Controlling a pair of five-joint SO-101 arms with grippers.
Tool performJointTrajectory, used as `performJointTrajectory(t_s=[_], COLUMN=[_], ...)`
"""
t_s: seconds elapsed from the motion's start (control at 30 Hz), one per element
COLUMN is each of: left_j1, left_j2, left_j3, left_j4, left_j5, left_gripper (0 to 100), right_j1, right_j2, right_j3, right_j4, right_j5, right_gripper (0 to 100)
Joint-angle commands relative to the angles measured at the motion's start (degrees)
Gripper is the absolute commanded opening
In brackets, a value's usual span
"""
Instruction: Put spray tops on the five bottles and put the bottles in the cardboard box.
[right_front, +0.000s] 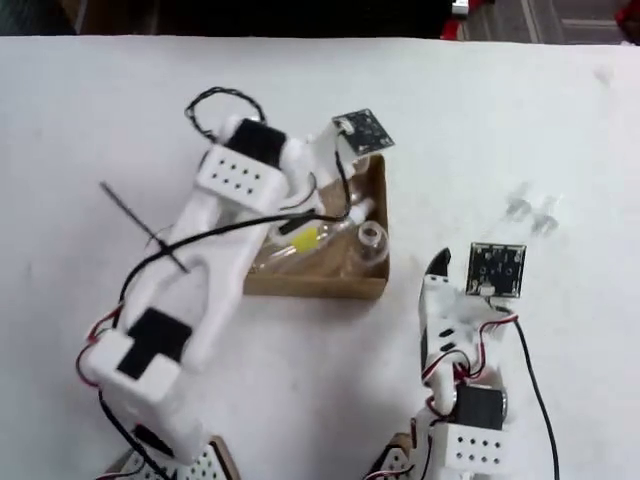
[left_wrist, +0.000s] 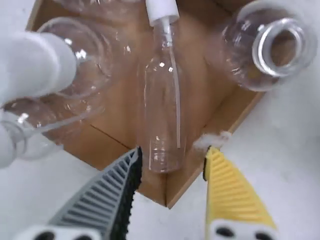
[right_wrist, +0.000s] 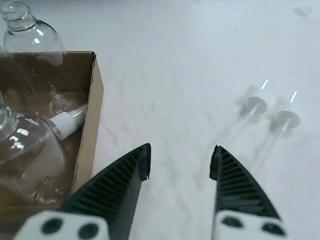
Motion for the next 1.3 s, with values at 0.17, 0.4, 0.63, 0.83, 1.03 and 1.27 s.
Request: performJointTrajectory(t_s=[0.17,0.4,0.63,0.83,1.03,1.27], left_j1=[1.6,1.8,1.4,0.4,0.7,0.7], left_j2=[10.9,15.4,16.1,16.2,20.1,22.5], left_j3=[-8.7,-11.7,-11.3,-11.0,-11.6,-11.7], left_j4=[0.1,-0.4,-2.4,-5.6,-5.8,-5.8], left_j5=[-0.2,-0.6,-0.7,-0.7,-0.6,-0.6], left_gripper=[24,24,25,28,28,28], right_j1=[-0.7,-0.7,-0.7,-2.2,-2.2,-2.2], right_j2=[-5.3,-5.5,-5.5,-5.4,-5.4,-5.6], right_j3=[1.6,1.6,1.6,1.7,1.7,2.4], right_j4=[0.6,2.0,2.1,2.2,2.2,1.7], right_j5=[3.2,5.1,5.1,5.5,5.5,5.5], right_gripper=[17.6,17.6,17.6,17.6,17.6,17.6])
